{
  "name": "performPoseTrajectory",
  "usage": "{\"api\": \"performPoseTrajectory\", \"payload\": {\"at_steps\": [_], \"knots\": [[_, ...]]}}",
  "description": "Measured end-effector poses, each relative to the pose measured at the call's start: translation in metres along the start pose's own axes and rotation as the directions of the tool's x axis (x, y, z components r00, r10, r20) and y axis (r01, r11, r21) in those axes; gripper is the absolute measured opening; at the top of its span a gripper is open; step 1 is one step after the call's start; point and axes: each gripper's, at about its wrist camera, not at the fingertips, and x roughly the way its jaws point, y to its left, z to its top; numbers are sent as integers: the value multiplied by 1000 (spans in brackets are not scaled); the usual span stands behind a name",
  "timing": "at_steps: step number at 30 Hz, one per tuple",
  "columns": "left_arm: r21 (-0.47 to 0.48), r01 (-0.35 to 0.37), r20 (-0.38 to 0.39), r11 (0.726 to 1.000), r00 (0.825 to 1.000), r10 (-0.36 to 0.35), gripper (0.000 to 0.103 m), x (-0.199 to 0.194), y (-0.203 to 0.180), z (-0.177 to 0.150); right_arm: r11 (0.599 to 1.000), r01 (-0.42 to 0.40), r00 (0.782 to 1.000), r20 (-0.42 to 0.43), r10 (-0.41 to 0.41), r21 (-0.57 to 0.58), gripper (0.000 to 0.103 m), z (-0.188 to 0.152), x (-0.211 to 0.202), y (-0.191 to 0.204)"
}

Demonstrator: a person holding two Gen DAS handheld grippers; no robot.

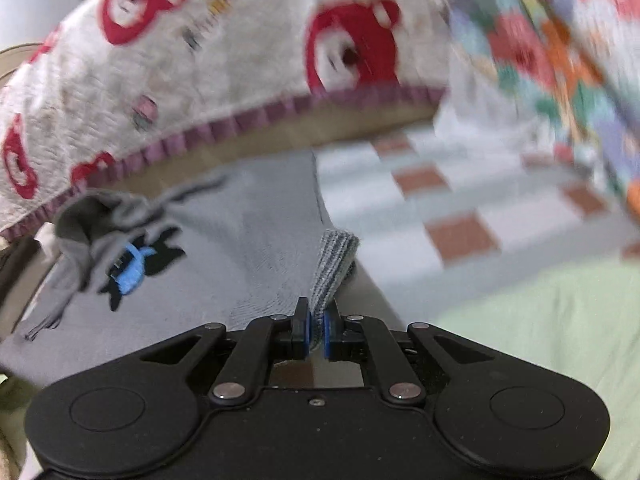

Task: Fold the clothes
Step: 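Grasp the sweater hem with the left gripper while the right gripper grasps the hem, then open both grippers and release the sweater hem onto the mat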

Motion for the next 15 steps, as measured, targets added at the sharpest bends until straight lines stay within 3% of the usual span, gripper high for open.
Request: {"api": "performPoseTrajectory", "payload": {"at_steps": [8,12,15], "knots": [[59,-9,-8,998,1000,9,9,-25,-10,1,999,-37,998,47,37,8,7,8,-16,3],[20,45,-18,999,999,-45,8,-50,-9,10,1000,-22,998,60,22,-12,5,13,-41,12],[-51,111,-113,992,987,-116,8,-39,-10,-2,1000,27,999,-27,-27,15,5,-15,-29,0]]}}
